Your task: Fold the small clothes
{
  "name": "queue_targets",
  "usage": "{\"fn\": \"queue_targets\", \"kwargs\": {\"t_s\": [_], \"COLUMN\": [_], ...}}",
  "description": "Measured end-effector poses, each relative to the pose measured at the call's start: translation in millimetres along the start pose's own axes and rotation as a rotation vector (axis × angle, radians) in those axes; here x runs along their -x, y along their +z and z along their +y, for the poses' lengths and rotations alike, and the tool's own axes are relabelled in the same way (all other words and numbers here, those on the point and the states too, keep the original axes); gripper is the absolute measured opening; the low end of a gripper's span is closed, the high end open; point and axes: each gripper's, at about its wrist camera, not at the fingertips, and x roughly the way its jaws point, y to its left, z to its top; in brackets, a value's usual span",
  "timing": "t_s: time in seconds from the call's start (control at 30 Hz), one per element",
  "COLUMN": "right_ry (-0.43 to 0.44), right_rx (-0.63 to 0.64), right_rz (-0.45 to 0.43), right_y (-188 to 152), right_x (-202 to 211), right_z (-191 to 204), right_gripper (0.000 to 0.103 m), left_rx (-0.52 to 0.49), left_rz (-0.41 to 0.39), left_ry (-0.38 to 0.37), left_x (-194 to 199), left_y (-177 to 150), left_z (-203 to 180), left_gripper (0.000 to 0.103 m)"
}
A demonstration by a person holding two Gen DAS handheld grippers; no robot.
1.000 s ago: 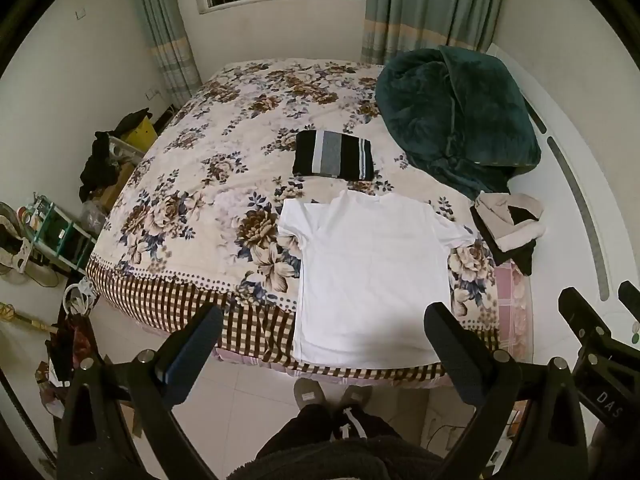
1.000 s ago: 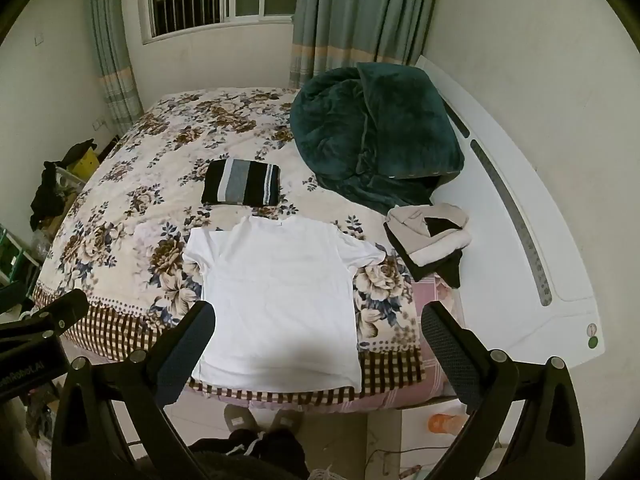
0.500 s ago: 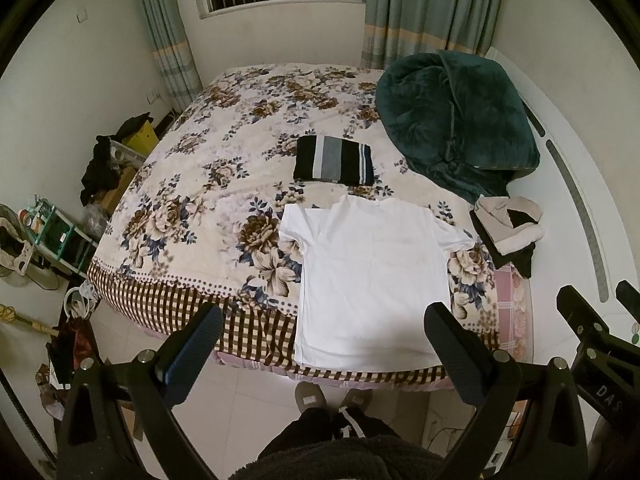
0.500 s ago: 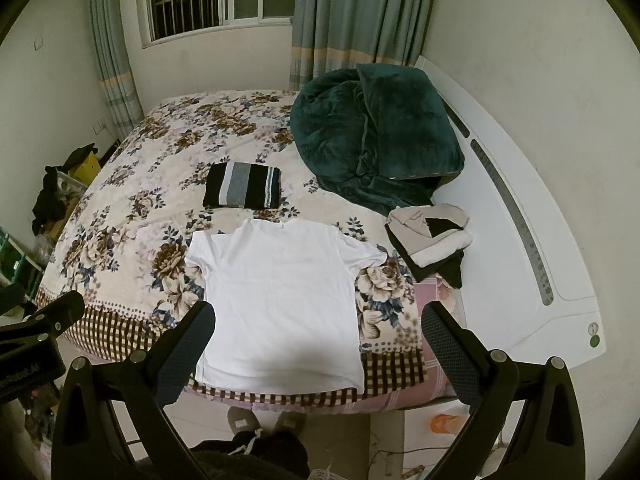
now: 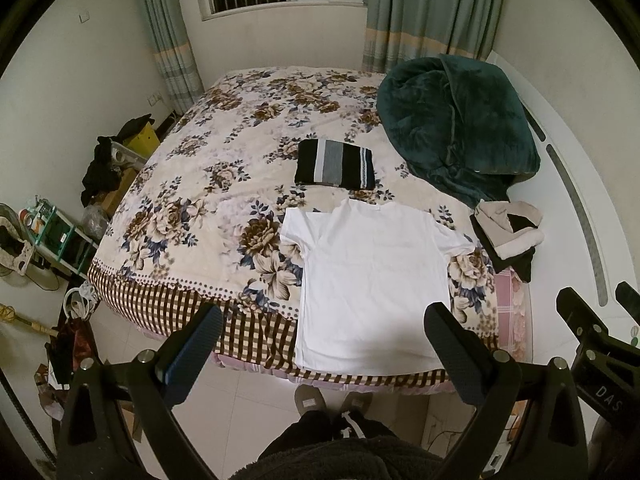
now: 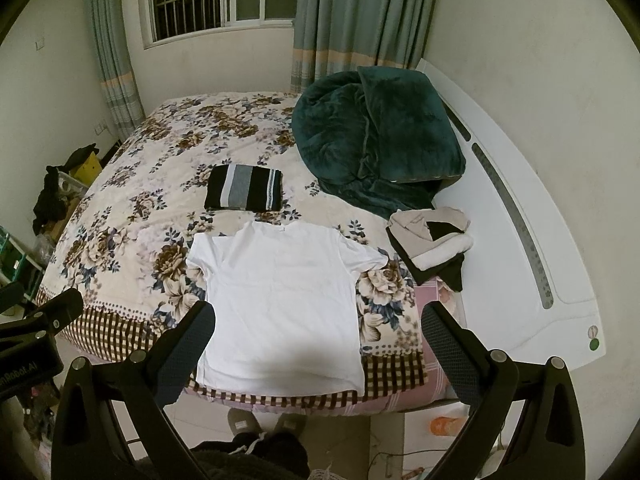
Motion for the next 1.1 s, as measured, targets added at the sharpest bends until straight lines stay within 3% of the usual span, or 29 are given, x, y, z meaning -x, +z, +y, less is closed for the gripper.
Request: {"fn": "queue_targets", "kwargs": {"t_s": [0.7, 0.87, 0.9, 1.1], "right_ry": [-0.001, -0.001, 0.0, 0.0], "right_rx": [0.0, -0.001, -0.001, 0.0], "right_rz": [-0.007, -0.009, -0.009, -0.008], "right_y": [6, 24, 45, 50], "right_x": [-2, 1, 6, 4], "right_z": [2, 7, 13, 17], "right_gripper": [0.103, 0.103, 0.103, 0.103], "left_rx": [0.003, 0.003, 0.004, 0.004], "left_rz": [-0.009, -0.01, -0.01, -0.007], "left_ry": [-0.004, -0.005, -0.005, -0.005], "left_x": [4, 4, 4, 4], "left_y": [4, 4, 4, 11], "left_z": [-1, -1, -1, 1], "left_gripper": [0.103, 0.103, 0.103, 0.103]}}
